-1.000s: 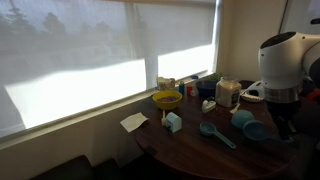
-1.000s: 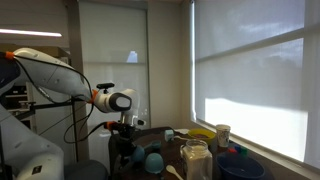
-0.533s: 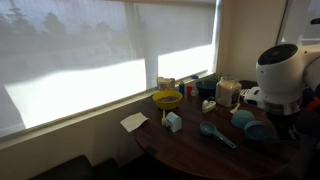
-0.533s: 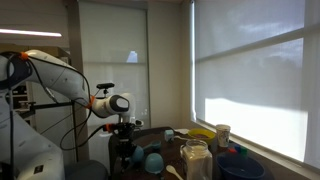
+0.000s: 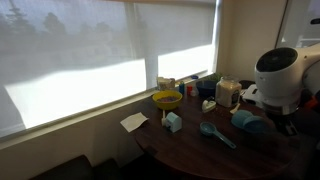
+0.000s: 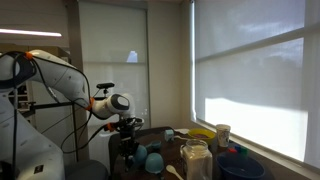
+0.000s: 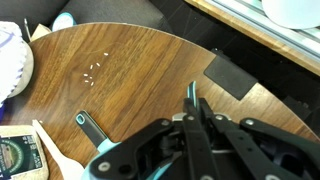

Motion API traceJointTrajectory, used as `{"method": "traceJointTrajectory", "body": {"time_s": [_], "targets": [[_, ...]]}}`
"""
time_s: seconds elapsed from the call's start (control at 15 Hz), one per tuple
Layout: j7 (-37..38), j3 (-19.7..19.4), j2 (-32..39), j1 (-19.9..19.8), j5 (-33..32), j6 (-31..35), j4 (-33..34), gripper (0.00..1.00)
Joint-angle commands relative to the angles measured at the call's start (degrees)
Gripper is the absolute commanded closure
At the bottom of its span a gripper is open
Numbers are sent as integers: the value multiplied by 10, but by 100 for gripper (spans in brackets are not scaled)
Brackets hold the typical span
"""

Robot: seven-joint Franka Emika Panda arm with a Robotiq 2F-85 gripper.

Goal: Turn the three serving spoons upside down, starting with one on far right moving to the far left

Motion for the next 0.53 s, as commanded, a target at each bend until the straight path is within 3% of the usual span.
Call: {"method": "traceJointTrajectory", "body": {"time_s": [0.0, 0.47], "targets": [[25, 10, 31, 13, -34, -22, 15, 98], [50, 26, 59, 23, -83, -47, 22, 97]]}}
